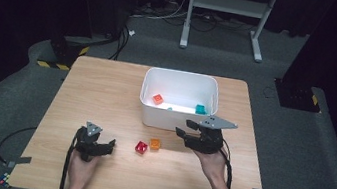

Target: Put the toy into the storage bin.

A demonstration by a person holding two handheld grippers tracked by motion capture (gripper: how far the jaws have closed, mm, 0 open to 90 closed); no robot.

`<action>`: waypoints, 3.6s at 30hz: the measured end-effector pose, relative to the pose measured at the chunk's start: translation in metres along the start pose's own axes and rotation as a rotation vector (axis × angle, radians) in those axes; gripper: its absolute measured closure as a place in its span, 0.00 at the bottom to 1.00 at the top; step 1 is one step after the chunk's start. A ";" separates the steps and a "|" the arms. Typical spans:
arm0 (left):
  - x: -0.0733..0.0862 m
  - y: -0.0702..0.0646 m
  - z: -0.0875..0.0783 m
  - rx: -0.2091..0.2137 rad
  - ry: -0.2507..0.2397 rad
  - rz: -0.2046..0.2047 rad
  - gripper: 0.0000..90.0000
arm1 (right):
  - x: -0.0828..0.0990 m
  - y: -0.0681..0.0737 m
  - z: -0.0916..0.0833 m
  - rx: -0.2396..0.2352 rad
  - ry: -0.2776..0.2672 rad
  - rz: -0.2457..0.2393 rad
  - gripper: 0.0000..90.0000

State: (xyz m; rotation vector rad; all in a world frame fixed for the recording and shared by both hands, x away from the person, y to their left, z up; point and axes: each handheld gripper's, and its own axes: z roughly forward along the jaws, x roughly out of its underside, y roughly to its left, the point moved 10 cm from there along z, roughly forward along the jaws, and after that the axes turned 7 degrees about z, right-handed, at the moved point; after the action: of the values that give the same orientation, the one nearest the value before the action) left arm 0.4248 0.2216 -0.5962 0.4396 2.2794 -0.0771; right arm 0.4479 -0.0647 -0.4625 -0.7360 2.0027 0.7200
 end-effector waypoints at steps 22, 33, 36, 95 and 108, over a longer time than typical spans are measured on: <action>0.000 0.000 0.000 0.000 -0.001 0.000 0.17 | 0.041 0.008 0.027 -0.031 0.057 0.029 0.51; 0.000 0.000 0.000 0.000 0.000 0.000 0.17 | 0.055 0.006 0.044 0.001 0.097 0.024 0.50; 0.000 0.000 0.000 0.000 -0.001 0.000 0.17 | 0.060 0.006 0.049 0.006 0.108 0.020 0.50; 0.000 0.000 0.000 0.001 0.000 0.000 0.17 | 0.089 0.023 0.114 0.055 0.250 -0.032 0.51; 0.000 0.000 0.000 0.002 0.000 0.000 0.17 | 0.078 0.019 0.095 0.040 0.194 -0.003 0.52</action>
State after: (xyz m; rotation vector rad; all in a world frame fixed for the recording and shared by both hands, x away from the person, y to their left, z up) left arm 0.4247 0.2215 -0.5962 0.4403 2.2795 -0.0791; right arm 0.4483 -0.0018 -0.5695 -0.8111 2.1839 0.6250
